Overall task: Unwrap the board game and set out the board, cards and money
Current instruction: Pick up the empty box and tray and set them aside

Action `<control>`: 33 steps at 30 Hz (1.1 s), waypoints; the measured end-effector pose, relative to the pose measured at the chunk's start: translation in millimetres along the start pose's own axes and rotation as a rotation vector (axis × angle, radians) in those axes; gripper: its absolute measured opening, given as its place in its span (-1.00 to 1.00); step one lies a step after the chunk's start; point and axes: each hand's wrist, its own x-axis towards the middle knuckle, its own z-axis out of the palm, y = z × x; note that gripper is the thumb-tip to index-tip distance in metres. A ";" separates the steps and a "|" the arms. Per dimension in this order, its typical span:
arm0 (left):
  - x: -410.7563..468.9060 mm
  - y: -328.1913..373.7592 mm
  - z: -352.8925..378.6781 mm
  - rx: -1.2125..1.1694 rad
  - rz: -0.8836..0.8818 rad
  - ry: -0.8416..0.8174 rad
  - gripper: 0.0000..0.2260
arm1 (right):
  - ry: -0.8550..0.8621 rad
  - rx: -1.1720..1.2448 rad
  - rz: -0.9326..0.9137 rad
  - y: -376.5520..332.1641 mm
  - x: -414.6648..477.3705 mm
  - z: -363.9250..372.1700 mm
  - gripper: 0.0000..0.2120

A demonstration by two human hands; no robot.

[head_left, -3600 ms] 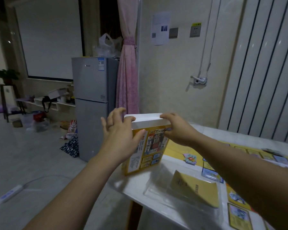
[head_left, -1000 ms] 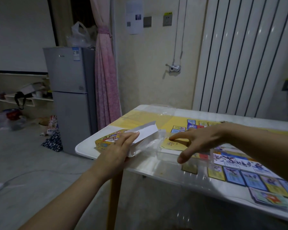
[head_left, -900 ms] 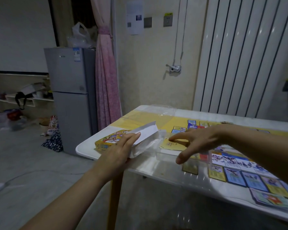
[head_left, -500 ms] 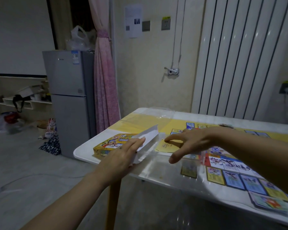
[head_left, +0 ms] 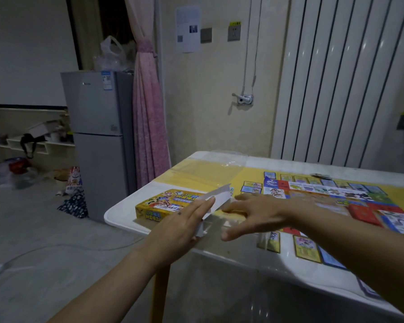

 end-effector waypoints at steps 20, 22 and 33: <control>3.7 2.0 8.1 -0.048 -0.056 0.016 0.00 | 0.139 -0.179 -0.103 -27.8 -22.0 10.1 -0.35; 4.7 4.8 7.3 -0.044 -0.040 0.023 -0.04 | 0.142 -0.151 -0.097 -34.4 -15.5 9.4 -0.39; 8.7 2.2 -9.3 -0.103 -0.119 0.099 -0.15 | 0.393 0.136 -0.087 -8.1 -44.5 -10.8 -0.36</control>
